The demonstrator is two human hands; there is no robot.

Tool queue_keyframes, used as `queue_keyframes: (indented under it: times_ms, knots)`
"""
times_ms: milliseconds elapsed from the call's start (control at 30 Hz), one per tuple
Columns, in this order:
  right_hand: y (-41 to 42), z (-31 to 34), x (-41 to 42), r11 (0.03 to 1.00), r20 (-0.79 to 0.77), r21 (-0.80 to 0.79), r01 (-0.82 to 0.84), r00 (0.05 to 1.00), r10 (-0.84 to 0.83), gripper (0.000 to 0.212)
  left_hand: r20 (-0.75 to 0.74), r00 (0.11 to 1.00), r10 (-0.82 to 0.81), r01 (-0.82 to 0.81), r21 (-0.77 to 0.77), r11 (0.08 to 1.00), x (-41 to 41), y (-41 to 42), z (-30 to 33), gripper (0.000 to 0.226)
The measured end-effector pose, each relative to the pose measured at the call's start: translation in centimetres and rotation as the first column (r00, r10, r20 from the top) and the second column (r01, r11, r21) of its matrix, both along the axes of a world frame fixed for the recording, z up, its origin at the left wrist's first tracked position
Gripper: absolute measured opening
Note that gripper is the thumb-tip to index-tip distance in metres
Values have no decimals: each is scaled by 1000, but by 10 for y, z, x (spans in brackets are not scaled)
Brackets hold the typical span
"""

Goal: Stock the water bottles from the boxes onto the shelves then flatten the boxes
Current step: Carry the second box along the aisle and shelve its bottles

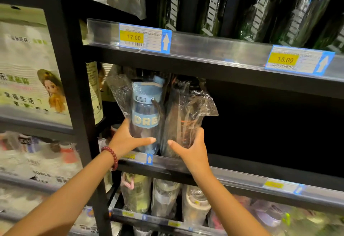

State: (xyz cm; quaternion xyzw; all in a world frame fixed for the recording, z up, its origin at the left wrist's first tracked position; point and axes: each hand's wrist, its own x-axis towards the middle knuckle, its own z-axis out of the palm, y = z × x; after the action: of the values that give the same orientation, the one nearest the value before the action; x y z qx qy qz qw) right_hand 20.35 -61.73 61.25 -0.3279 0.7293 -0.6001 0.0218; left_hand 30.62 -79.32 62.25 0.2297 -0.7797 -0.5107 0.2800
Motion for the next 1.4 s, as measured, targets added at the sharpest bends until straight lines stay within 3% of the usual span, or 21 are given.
queue_keyframes:
  times_ms: [133, 500, 733, 867, 967, 1067, 1200, 1300, 1400]
  knots:
    - [-4, -2, 2, 990, -146, 117, 74, 988, -57, 68, 26, 999, 20, -18, -96, 995, -3, -1, -3, 105]
    - [13, 13, -27, 940, 49, 315, -132, 991, 122, 59, 91, 995, -27, 28, -19, 999, -3, -16, 2, 82]
    - [15, 9, -31, 935, 144, 237, -264, 961, 235, 60, 142, 990, 8, -6, -11, 1000, -2, -13, 1, 74]
    - [17, 8, -28, 932, 104, 233, -279, 960, 262, 60, 188, 981, 45, -38, -41, 998, 2, -4, 7, 73]
    - [20, 4, -29, 946, 27, 244, -214, 976, 214, 56, 217, 971, 97, -79, -88, 993, 11, 5, 11, 91]
    - [32, 5, -26, 970, 39, 184, -158, 987, 154, 66, 129, 973, 191, -187, -48, 981, 23, 22, 9, 110]
    - [61, 7, -8, 991, 34, -40, -124, 991, 126, 57, -78, 938, 337, -331, 73, 941, 49, 53, -7, 68]
    - [78, 1, 17, 952, -61, -104, -289, 957, 284, 43, -135, 927, 350, -334, 127, 934, 80, 81, -20, 48]
    - [75, -14, 45, 814, -19, 38, -579, 814, 580, 40, -76, 924, 374, -362, 134, 922, 113, 106, -43, 50]
